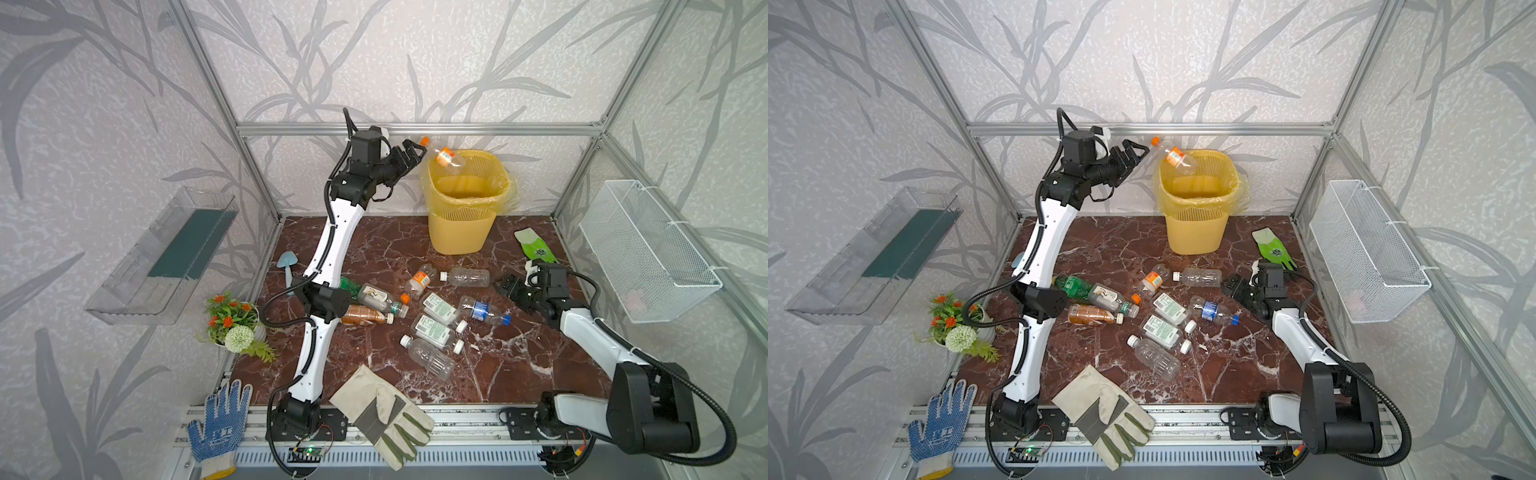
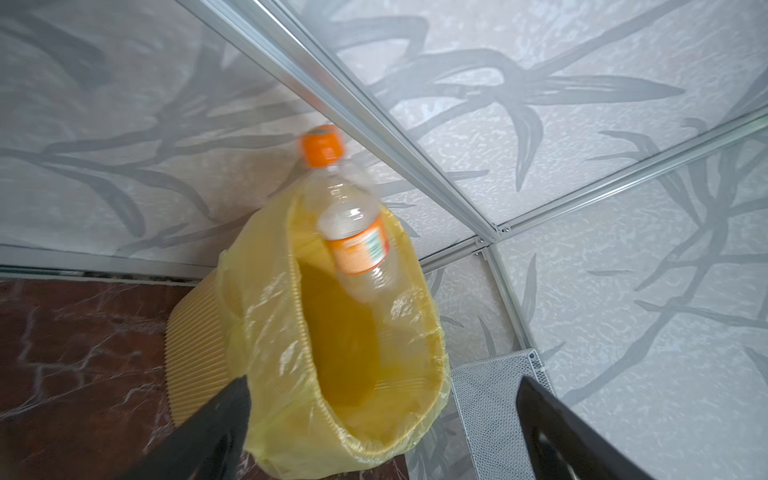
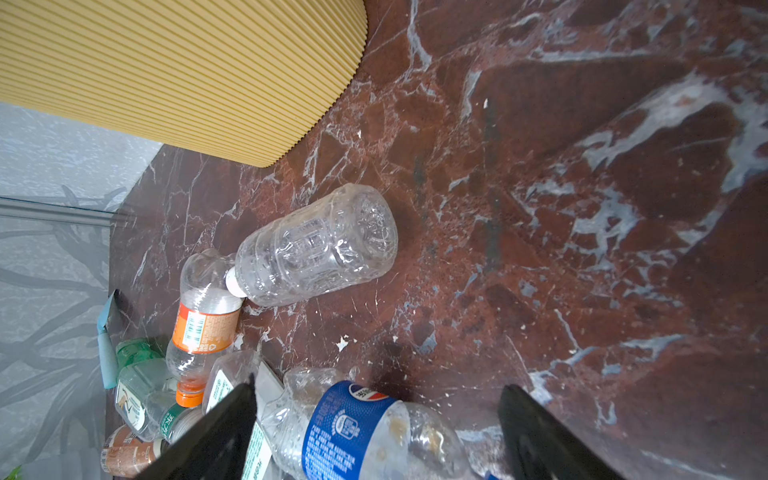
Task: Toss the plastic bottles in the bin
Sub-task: 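Swing the orange-cap bottle over the yellow bin and open the left gripper, then withdraw the left gripper while the right gripper reaches toward the blue-label bottle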
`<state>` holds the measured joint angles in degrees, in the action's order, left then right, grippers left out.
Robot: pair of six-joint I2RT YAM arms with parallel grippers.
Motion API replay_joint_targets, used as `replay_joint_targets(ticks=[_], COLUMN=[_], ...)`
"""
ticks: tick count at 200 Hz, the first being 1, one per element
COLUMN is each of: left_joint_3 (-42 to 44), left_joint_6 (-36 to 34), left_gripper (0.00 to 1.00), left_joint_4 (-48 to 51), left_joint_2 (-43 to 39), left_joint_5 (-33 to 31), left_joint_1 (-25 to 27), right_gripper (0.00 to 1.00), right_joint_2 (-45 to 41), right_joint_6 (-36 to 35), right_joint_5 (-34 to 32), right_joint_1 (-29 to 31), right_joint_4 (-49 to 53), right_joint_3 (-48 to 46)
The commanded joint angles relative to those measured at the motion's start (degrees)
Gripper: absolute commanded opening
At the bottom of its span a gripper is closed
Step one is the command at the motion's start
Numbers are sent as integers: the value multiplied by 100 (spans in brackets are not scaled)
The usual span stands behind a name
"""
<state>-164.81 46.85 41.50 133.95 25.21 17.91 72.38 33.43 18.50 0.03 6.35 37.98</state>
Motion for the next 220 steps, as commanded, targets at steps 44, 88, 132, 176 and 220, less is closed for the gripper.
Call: replay_joint_targets(ticks=[44,88,132,176,220], left_joint_3=[5141,7825,9452,9580,9520], left_joint_6=[-1913,-2833,-3405,-3409,-3380], left_gripper=[99,99,99,99,98], left_joint_4=[-487,-598,-1036,-883,-799], left_joint_2=[-3743,-5307,-5967,-5733,-5759], left_joint_5=[-1381,-2500,-3169,-2871,-2771], left_joint_1=[-366,-773,-868,-885,-903], right_gripper=[92,92,92,92,92], right_joint_2=[-92,-3,582,1191,1479], right_joint_6=[-537,-1506,-2479,-3097,-3290], right_joint_5=[151,-75,-586,-633,-600], right_joint_1=[36,442,1192,1502,1743], right_joint_4=[320,1522,2897,3647,3645], right_joint_3=[292,923,1641,2019,2029])
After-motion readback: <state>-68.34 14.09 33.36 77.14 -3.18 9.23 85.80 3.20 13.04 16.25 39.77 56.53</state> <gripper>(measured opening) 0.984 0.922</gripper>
